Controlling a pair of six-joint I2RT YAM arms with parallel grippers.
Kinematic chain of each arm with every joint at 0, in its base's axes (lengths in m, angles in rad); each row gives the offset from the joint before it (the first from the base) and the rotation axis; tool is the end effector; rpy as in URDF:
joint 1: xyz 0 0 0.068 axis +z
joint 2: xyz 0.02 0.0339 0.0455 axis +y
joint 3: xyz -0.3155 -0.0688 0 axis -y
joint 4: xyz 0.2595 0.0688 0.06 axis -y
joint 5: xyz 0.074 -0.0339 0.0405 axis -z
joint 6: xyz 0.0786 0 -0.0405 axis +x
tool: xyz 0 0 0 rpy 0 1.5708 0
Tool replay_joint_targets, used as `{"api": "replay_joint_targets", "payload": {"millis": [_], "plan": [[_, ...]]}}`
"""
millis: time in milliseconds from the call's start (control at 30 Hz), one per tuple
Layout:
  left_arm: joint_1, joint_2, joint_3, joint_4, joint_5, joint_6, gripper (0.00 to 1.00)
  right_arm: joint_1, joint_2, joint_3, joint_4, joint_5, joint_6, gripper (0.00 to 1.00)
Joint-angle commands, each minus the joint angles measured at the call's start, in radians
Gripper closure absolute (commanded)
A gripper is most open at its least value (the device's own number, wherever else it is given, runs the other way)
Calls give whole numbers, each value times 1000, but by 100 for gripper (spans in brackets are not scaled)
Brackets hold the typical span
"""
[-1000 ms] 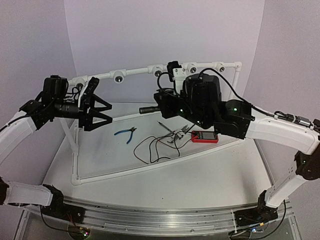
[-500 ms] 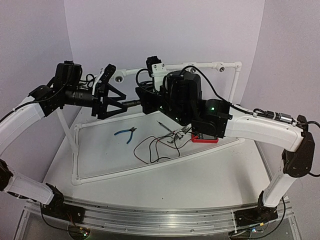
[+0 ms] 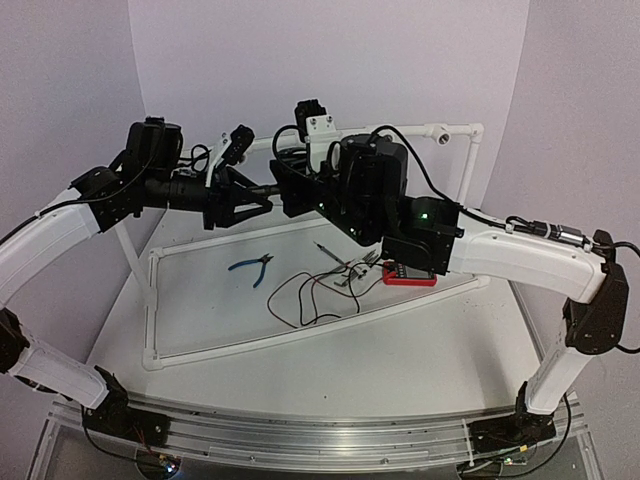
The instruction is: Install the water faucets
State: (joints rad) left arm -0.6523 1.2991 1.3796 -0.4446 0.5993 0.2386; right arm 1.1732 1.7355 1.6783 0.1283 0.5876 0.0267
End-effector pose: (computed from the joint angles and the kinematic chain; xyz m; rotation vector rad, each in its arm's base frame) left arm 0.2266 -0.2288 0.4486 1.1954 1.5556 -0.8518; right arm 0.2234 0.4195 0.4797 -0.3931 1.4829 0.5202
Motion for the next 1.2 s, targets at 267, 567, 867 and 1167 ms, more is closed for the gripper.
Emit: {"api": "replay_joint_targets", "payload": {"millis": [267,567,867,1167], "plan": [[3,-18,62,36,90,21,95,6,15,14,82,-10,-68,100],[3,-18,62,38,106,36,100,-15,2,-53,82,-147,-120,100],[3,-52,12,106,89,82,100,-62,-59,-133,82,-245,-127,48],[11,-64,-5,98,115,95,100,-185,-168,-210,42,-588,-52,4]]}}
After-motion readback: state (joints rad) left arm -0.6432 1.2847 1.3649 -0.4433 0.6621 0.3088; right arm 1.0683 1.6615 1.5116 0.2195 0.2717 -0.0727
